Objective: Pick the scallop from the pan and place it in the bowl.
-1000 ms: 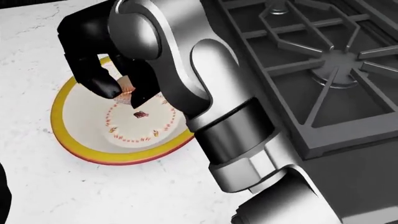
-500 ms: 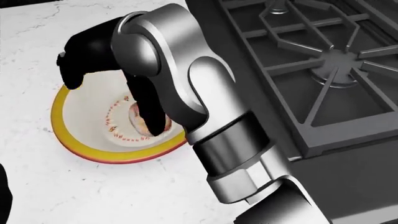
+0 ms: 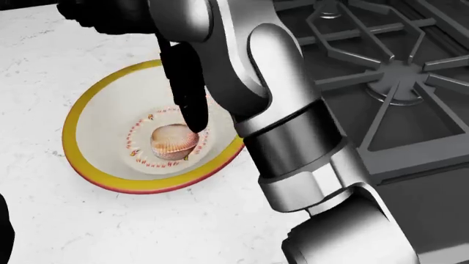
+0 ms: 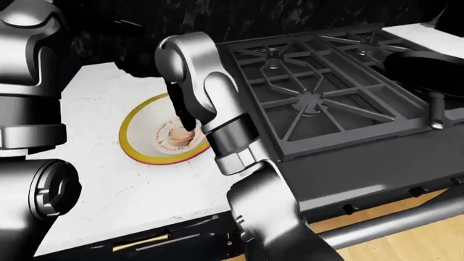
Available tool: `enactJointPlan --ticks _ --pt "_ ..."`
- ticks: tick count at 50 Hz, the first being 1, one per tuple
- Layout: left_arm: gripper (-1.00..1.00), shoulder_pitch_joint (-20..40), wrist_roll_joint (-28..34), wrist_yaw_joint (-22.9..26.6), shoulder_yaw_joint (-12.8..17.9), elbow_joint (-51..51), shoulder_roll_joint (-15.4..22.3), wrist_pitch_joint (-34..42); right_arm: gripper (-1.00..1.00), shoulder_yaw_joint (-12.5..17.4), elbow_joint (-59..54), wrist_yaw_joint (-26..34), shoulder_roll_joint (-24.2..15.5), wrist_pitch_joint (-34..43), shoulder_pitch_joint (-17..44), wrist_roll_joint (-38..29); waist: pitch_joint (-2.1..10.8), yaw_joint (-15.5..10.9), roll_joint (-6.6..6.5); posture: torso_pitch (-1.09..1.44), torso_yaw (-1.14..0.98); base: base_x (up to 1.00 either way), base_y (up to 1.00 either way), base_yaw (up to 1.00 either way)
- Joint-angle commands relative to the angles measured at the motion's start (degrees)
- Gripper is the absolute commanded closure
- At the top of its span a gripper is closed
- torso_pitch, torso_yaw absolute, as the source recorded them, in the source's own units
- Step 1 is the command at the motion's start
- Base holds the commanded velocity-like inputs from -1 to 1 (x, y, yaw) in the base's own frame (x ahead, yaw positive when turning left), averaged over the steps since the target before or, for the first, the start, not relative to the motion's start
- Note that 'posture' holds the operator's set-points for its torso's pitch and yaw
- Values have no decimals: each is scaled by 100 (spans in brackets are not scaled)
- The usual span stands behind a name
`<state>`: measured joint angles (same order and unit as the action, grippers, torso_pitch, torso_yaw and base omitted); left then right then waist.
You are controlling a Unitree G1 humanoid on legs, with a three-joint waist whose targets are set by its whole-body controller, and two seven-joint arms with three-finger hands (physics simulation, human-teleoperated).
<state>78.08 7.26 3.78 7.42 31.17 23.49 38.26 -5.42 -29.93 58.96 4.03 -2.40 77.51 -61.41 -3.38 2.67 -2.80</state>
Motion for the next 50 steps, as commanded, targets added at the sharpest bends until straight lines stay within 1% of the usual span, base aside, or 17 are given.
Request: enactJointPlan --ticks 1,10,17,20,23,26,31,33,37,43,45,49,50 --pt "-100 252 23 -24 26 -257 71 -152 -100 -14 121 -81 4 3 174 66 175 -3 -34 0 0 0 0 0" --pt "-100 257 33 -17 27 -230 73 -169 -100 48 -163 -327 -100 88 258 252 178 -9 -36 0 0 0 0 0" --pt "-100 247 39 -27 24 -205 58 -197 -100 236 -553 -711 -233 388 478 672 184 -16 -25 0 0 0 0 0" --pt "-100 241 44 -27 22 -207 56 -198 -100 281 -768 -964 -351 480 628 844 186 -20 -18 0 0 0 0 0" --pt "-100 243 50 -29 22 -175 58 -223 -100 418 -1068 -1257 -505 662 861 1082 188 -27 -10 0 0 0 0 0" --pt "-100 228 53 -29 27 -159 65 -245 -100 487 -1324 -1441 -656 774 1016 1339 187 -36 0 0 0 0 0 0" --pt "-100 235 58 -25 34 -128 92 -269 -100 497 -1625 -1745 -882 874 1119 1627 189 -52 21 0 0 0 0 0" --pt "-100 212 60 -22 41 -124 105 -284 -100 575 -1770 -1856 -971 967 1179 1796 191 -56 27 0 0 0 0 0" --pt "-100 221 63 -13 45 -120 124 -277 -100 635 -2083 -2073 -1154 1034 1275 2070 193 -72 41 0 0 0 0 0" --pt "-100 211 56 -9 51 -95 124 -305 -100 918 -2563 -2509 -1441 1298 1429 2718 199 -98 71 0 0 0 0 0" --pt "-100 169 49 -10 59 -54 128 -360 -100 927 -2616 -2609 -1554 1338 1422 2883 199 -113 85 0 0 0 0 0" --pt "-100 204 45 9 72 -21 184 -348 -100 1204 -2824 -2929 -1752 1566 1525 3499 211 -137 110 0 0 0 0 0" --pt "-100 206 44 8 68 -30 179 -342 -100 1172 -2858 -3025 -1796 1542 1545 3574 216 -142 116 0 0 0 0 0"
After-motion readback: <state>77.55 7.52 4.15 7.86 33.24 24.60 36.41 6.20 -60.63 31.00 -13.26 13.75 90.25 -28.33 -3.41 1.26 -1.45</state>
